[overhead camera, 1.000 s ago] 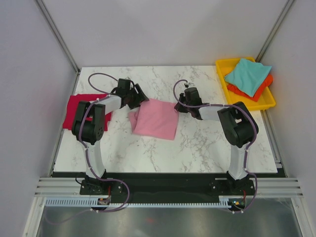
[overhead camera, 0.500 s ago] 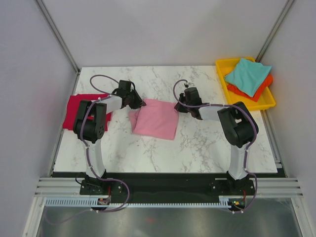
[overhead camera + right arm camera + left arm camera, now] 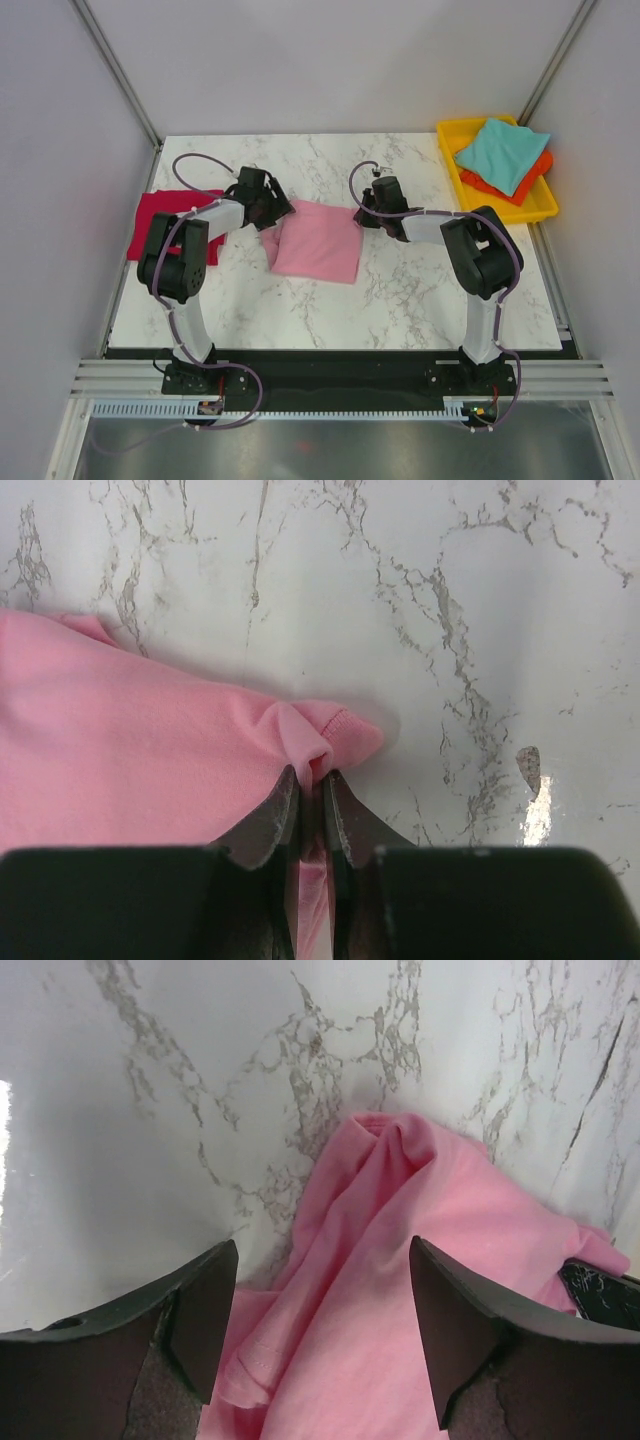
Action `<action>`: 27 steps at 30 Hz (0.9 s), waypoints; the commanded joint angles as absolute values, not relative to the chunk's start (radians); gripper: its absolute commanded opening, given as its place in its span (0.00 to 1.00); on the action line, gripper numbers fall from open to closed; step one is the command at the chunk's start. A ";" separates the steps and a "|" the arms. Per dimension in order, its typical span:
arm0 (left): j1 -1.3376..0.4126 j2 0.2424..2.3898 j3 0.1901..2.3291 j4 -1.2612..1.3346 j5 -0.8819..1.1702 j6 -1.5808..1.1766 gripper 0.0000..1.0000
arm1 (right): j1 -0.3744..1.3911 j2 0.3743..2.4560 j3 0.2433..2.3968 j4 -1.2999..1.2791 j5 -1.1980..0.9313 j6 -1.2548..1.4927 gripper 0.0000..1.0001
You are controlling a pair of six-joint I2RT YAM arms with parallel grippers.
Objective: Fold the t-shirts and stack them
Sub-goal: Neatly place the folded tshirt to the corner
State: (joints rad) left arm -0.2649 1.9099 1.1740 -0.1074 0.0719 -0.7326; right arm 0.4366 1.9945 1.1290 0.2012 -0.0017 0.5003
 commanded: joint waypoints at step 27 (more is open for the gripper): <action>-0.270 2.033 1.246 -0.049 0.231 -0.687 0.02 | 0.488 1.977 1.144 0.137 0.049 0.437 0.00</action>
State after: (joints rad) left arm -0.2649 2.0304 1.2823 -0.0853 0.1677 -0.7128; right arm 0.4541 1.9942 1.1343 0.1936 0.0177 0.4816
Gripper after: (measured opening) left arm 0.038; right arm 0.173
